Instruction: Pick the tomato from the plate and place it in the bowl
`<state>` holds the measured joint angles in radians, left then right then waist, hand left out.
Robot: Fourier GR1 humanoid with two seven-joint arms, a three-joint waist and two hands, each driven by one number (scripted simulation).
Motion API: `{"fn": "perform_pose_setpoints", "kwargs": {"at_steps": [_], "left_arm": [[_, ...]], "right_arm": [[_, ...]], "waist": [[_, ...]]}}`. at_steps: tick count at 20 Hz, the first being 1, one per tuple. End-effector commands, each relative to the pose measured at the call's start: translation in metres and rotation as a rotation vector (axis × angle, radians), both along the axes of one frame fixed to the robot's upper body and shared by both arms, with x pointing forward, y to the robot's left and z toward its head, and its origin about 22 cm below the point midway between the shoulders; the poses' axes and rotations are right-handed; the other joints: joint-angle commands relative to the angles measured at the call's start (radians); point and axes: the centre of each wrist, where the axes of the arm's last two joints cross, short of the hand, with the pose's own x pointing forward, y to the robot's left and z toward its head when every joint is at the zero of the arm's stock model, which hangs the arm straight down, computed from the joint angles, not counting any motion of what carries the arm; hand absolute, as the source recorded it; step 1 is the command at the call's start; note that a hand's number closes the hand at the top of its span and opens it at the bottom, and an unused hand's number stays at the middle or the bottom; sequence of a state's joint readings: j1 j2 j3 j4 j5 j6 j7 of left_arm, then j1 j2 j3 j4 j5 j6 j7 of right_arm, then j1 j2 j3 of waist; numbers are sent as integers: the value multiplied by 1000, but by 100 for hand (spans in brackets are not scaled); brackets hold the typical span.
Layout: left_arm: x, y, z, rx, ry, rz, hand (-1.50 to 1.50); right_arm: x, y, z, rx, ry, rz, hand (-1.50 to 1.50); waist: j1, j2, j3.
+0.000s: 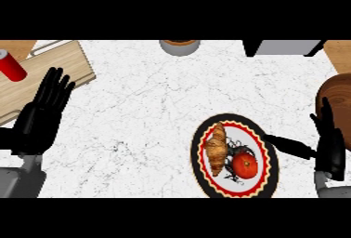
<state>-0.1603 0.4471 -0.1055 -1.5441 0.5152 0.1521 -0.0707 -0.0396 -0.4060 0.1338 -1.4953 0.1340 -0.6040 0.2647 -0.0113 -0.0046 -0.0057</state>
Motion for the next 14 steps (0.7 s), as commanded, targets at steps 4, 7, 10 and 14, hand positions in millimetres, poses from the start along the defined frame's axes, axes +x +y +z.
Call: {"fn": "perform_pose_setpoints", "kwargs": {"at_steps": [4, 7, 10, 14], "left_arm": [[-2, 7, 1, -25, 15, 0, 0], [-1, -5, 2, -31, 15, -32, 0], [-3, -2, -1, -28, 4, -45, 0], [3, 1, 2, -13, 0, -41, 0]], "right_arm": [[8, -17, 47, -231, 271, 30, -150], [12, -17, 44, -257, 574, 154, -150], [11, -9, 47, -265, 833, 327, -150], [32, 12, 79, -236, 1021, 471, -150]], "waist": [[14, 3, 2], [36, 8, 0], [57, 12, -3], [50, 12, 1]]}}
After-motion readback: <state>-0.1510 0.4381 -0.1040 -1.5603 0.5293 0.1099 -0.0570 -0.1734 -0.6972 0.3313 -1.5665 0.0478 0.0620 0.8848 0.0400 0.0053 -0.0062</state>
